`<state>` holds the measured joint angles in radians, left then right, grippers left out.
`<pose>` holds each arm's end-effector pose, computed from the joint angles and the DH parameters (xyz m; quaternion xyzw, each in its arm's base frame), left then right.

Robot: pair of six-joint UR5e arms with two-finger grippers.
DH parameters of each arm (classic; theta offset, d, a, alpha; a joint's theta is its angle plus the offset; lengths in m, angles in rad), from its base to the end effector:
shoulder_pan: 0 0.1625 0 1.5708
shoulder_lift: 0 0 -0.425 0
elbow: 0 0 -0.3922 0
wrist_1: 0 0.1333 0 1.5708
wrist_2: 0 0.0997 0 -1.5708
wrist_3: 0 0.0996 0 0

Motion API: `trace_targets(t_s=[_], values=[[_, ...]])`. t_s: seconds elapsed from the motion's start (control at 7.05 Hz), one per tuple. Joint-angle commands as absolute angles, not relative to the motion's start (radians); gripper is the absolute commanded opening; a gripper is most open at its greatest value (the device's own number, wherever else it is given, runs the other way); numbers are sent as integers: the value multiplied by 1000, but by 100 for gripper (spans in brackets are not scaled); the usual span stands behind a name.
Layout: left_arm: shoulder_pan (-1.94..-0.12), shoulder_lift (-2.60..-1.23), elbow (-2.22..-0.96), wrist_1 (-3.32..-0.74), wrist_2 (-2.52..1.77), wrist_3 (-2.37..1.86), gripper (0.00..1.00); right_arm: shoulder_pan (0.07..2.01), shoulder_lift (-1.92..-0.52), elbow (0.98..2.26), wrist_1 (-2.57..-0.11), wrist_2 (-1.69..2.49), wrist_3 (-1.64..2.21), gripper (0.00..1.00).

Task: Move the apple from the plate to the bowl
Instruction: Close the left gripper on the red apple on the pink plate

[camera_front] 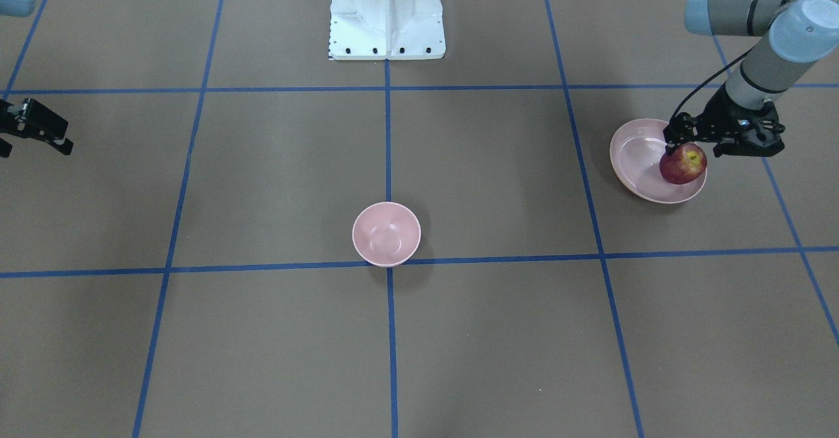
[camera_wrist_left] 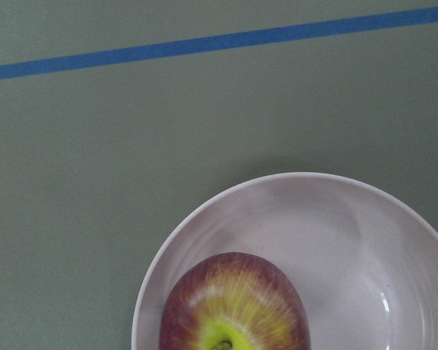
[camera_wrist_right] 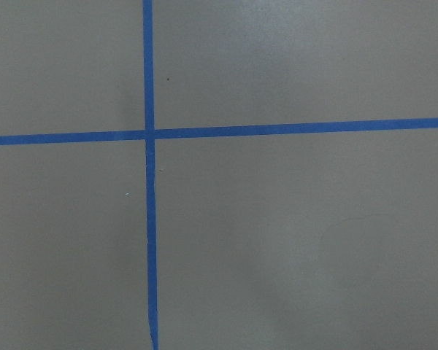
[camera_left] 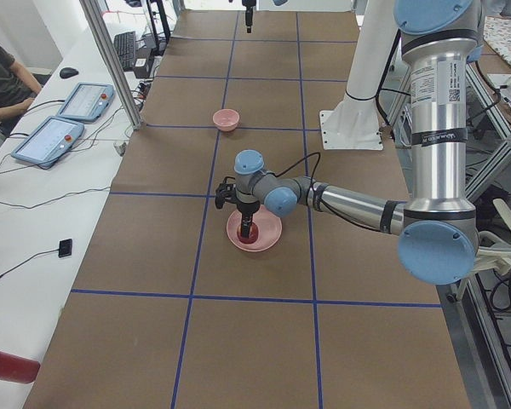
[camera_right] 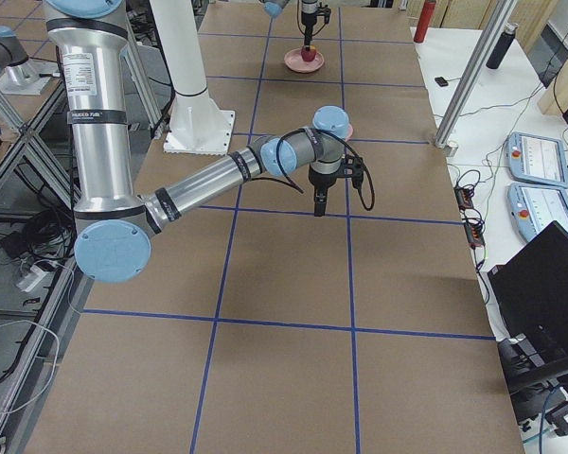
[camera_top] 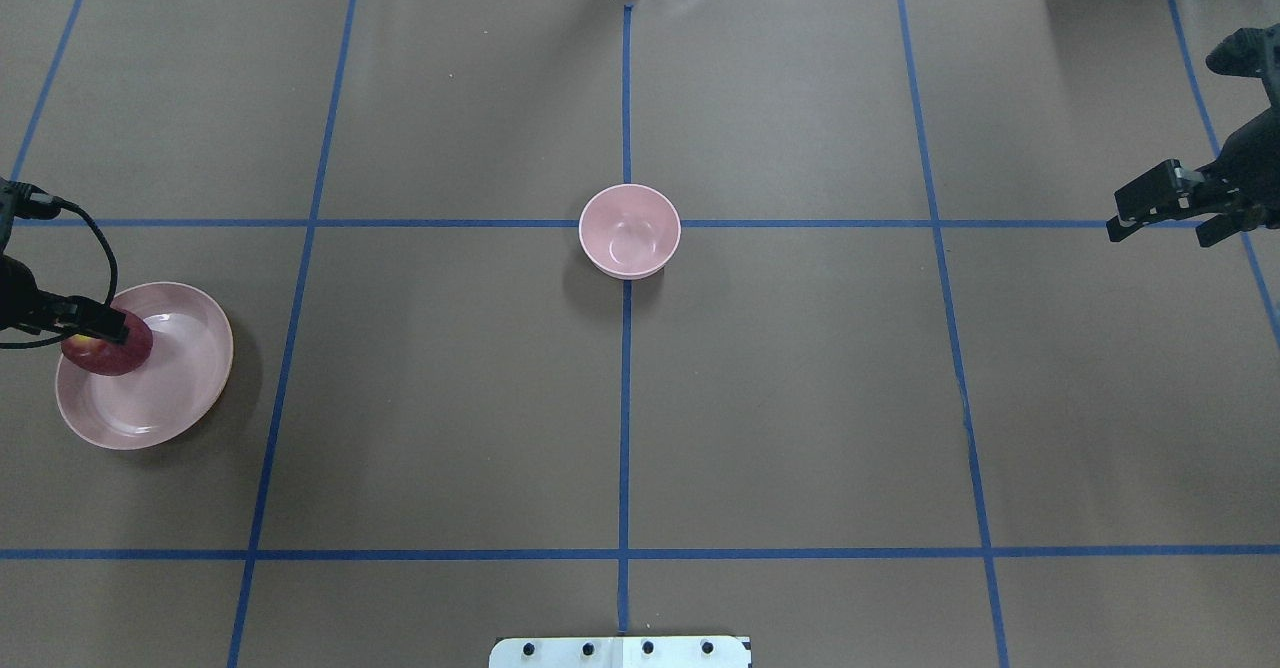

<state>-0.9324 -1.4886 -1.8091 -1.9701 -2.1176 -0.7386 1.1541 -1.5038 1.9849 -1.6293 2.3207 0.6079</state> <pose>0.2218 -0.4357 0.5448 0.0389 0.3682 0.0276 0.9285 -0.1413 -0.4809 0.4306 -0.0054 -0.4078 0.0104 0.9130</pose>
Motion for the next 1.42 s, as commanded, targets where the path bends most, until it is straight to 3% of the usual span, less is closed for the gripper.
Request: trace_targets(t_s=[0.0,0.71,0.85,0.99,1.28], values=[[-931,-1519,-1761,-1971,-2121,-766,98,1157,-1499,1977,-1629,2321,603,100],[-911,-1517,-1686,-2062,-2125,-778,96,1155,-1497,1960,-1629,2322,607,100],[-910,-1511,-1696,-2062,-2140,-778,61,1155,-1496,1957,-1629,2322,609,100],[-913,-1511,-1712,-2056,-2185,-779,1,1155,-1496,1957,-1629,2324,612,100],[-948,-1531,-1837,-1908,-2346,-779,0,1155,-1493,1963,-1629,2324,614,100]])
